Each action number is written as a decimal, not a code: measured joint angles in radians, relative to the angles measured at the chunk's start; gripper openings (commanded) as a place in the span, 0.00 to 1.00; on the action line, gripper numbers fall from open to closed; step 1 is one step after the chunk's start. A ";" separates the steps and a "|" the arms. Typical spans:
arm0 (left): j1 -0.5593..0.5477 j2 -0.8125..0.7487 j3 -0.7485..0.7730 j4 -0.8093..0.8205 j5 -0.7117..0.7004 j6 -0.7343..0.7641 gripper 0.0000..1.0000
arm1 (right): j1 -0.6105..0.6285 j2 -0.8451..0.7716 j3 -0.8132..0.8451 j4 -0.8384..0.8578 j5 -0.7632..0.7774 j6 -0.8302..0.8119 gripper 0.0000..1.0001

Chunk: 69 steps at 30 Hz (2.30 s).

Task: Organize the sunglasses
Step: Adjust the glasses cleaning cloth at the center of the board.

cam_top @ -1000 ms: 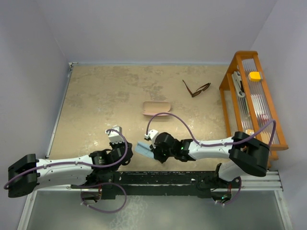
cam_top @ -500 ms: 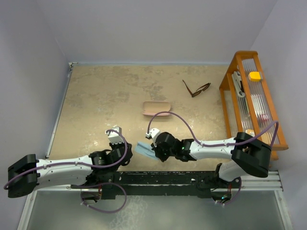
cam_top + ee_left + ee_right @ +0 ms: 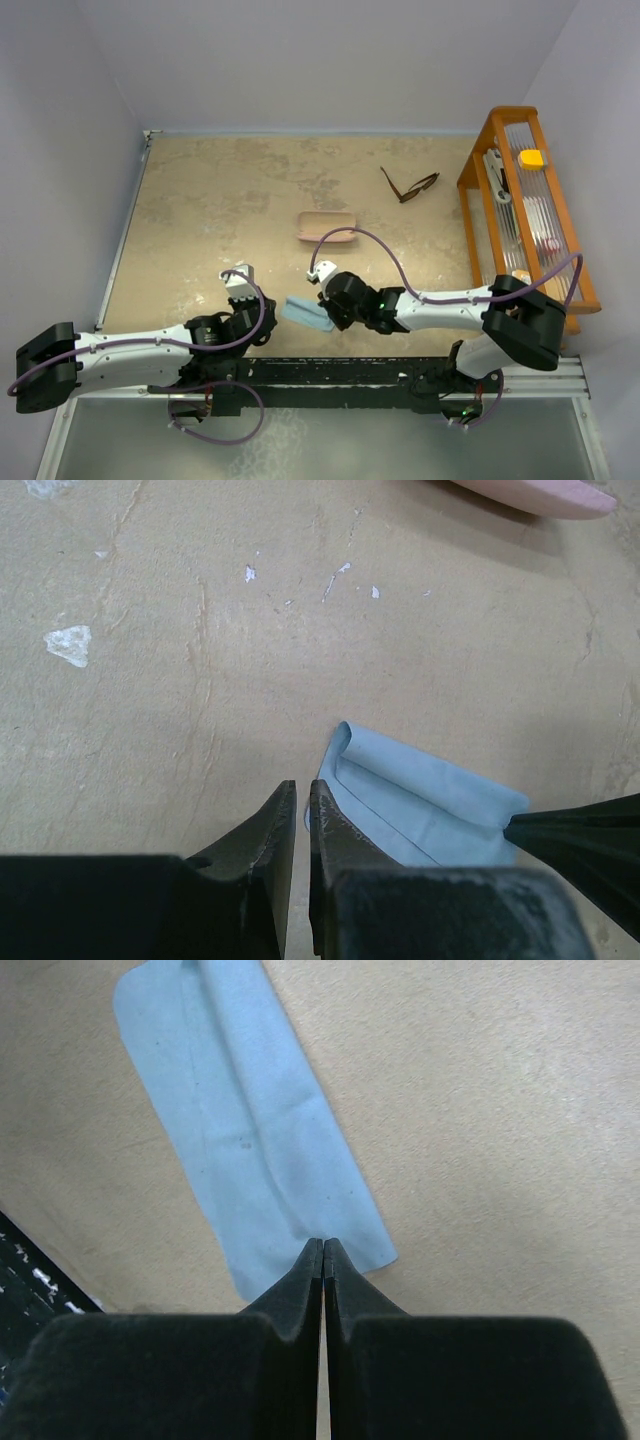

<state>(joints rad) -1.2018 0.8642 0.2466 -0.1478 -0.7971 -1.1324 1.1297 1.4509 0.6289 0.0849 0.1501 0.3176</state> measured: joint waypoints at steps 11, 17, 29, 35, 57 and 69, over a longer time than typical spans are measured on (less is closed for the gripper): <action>0.000 0.000 0.000 0.006 0.002 0.000 0.07 | -0.013 -0.017 0.024 -0.012 -0.019 -0.030 0.19; 0.000 0.018 0.000 0.020 0.003 0.000 0.07 | -0.013 -0.088 0.022 -0.012 -0.071 -0.038 0.30; 0.000 0.017 0.000 0.026 0.005 0.000 0.08 | 0.008 -0.062 -0.010 0.003 -0.152 -0.038 0.35; 0.000 0.010 -0.010 0.026 0.005 0.000 0.08 | 0.014 -0.036 -0.012 0.014 -0.165 -0.039 0.36; 0.000 0.006 -0.016 0.026 0.009 0.000 0.08 | 0.034 0.021 -0.012 0.050 -0.122 -0.046 0.28; 0.000 0.006 -0.017 0.027 0.010 0.000 0.08 | 0.050 0.027 -0.011 0.056 -0.084 -0.052 0.08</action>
<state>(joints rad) -1.2018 0.8700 0.2295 -0.1211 -0.7872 -1.1328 1.1793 1.4784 0.6174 0.1413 0.0666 0.2657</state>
